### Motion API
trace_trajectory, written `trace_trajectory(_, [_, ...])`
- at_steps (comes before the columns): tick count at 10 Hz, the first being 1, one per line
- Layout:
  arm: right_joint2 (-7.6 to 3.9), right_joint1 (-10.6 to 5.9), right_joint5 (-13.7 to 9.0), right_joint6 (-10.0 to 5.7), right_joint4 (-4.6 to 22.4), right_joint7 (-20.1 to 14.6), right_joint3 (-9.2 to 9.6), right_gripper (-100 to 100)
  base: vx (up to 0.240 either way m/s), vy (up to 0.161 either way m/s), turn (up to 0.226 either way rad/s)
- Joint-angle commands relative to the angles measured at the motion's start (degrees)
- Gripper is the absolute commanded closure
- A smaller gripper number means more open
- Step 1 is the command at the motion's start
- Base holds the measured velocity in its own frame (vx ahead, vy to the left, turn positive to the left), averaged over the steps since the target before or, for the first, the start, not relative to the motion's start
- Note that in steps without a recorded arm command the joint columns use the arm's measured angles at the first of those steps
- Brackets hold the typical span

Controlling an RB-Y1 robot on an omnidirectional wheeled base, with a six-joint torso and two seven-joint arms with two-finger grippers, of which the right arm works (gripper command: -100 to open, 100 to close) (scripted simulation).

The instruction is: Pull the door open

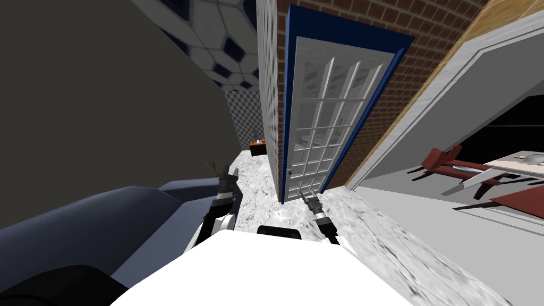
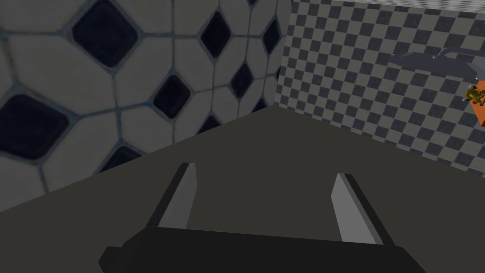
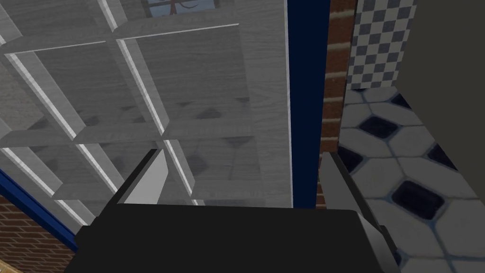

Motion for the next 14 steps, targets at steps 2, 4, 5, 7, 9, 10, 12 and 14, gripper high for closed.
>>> trace_trajectory(2, [0.54, -0.41, 2.2, -1.59, 3.5, 3.0, -0.64, -100, 0.15, 0.032, 0.016])
trace_trajectory(4, [0.92, -0.9, 3.5, -2.6, 6.0, 4.8, -1.11, -100, 0.155, 0.025, 0.005])
trace_trajectory(5, [1.17, -1.2, 4.3, -3.23, 7.5, 5.9, -1.39, -100, 0.161, 0.019, 0.011])
trace_trajectory(7, [1.74, -1.79, 5.9, -4.45, 10.5, 8.1, -1.94, -100, 0.188, 0.0, 0.0])
trace_trajectory(9, [2.15, -2.14, 6.8, -5.19, 12.3, 9.4, -2.28, -100, 0.193, -0.051, -0.003])
trace_trajectory(10, [1.96, -2.11, 6.5, -4.89, 11.8, 8.9, -2.19, -100, 0.068, -0.023, 0.004])
trace_trajectory(12, [0.26, -3.11, 4.1, -4.65, 14.2, 10.1, -1.94, -100, 0.011, -0.004, 0.011])
trace_trajectory(14, [-1.19, -4.11, 1.7, -4.3, 16.3, 11.1, -1.6, -100, -0.014, 0.002, 0.013])
